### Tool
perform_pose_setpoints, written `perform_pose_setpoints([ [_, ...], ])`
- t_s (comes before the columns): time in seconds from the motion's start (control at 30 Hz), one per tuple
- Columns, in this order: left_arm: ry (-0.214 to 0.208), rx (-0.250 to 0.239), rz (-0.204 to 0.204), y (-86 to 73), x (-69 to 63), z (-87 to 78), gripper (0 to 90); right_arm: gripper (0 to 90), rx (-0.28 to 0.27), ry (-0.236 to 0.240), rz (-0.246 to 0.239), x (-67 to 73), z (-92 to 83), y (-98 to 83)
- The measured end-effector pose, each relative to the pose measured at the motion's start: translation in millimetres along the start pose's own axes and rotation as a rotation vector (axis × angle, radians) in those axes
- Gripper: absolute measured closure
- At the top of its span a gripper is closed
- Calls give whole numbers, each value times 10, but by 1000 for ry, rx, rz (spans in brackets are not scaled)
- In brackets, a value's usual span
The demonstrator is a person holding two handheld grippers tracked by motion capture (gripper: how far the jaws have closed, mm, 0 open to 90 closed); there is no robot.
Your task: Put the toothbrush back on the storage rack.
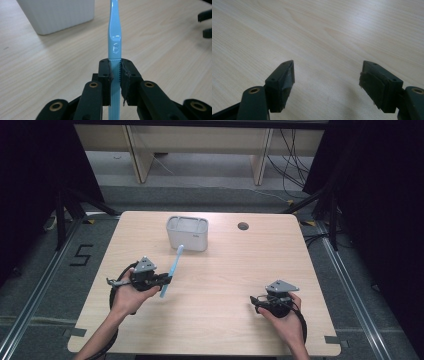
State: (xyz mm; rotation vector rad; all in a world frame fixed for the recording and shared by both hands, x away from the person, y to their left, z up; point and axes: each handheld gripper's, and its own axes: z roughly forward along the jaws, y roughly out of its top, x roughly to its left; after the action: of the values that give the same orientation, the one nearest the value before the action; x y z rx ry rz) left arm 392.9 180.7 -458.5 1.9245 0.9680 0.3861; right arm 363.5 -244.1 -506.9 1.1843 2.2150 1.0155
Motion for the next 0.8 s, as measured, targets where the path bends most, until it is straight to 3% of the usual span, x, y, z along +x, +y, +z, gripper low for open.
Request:
perform_pose_setpoints([
  [0.03, 13, -9, 10, -11, 15, -16, 785, 283, 5, -8, -3, 3, -3, -1],
  [0.1, 28, -53, -16, -30, 13, -17, 785, 283, 11, -12, -5, 19, 0, -8],
  [0.23, 57, -136, -26, -73, 28, -49, 785, 283, 18, -1, 6, 40, 6, -8],
  [0.5, 75, -201, -52, -134, 63, -90, 785, 283, 6, -3, -7, 47, 21, -15],
  [0.8, 93, -303, -43, -161, 112, -158, 785, 283, 9, -1, 7, 54, 19, -19],
])
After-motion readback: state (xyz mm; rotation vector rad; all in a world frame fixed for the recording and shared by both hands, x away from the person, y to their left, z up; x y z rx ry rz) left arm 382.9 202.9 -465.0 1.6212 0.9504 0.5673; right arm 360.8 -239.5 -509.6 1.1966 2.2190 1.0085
